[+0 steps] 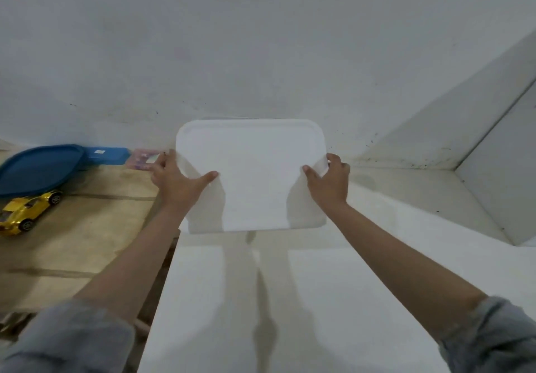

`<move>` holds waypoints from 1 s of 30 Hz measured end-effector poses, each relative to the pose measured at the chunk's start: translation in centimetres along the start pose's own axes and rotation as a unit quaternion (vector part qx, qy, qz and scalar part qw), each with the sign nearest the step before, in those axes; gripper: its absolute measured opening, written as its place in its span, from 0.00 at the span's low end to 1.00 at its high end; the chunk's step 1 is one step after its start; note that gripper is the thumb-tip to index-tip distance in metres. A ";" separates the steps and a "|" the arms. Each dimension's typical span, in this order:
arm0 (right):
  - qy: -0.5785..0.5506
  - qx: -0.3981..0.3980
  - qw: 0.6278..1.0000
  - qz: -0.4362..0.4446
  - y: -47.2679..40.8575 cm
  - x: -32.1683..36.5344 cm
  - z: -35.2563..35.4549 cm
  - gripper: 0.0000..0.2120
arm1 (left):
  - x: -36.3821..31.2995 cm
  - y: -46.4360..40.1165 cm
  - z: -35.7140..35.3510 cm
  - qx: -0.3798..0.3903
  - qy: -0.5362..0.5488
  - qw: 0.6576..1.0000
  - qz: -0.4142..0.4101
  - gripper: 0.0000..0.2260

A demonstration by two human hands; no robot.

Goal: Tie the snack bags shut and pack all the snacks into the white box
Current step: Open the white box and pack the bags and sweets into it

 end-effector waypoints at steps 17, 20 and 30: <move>0.051 0.034 0.998 -0.006 -13.4 0.7 -5.4 0.19 | -0.5 -15.1 -4.2 0.126 -0.110 0.985 -0.034 0.32; 0.063 0.047 0.997 -0.003 -13.0 0.4 -5.9 0.20 | 0.3 -15.0 -5.0 0.172 -0.175 0.969 -0.027 0.34; 0.087 0.069 0.994 0.008 -10.8 -0.6 -7.2 0.21 | 2.3 -15.1 -5.2 0.203 -0.255 0.942 -0.080 0.40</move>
Point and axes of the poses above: each hand's wrist, its own y-axis away from the middle knuckle, its own z-axis out of the back of the hand, x = y × z, the point moved 2 cm from there along -y, towards the middle knuckle, and after that the axes turned 5 degrees about x, right-handed, at the moved point
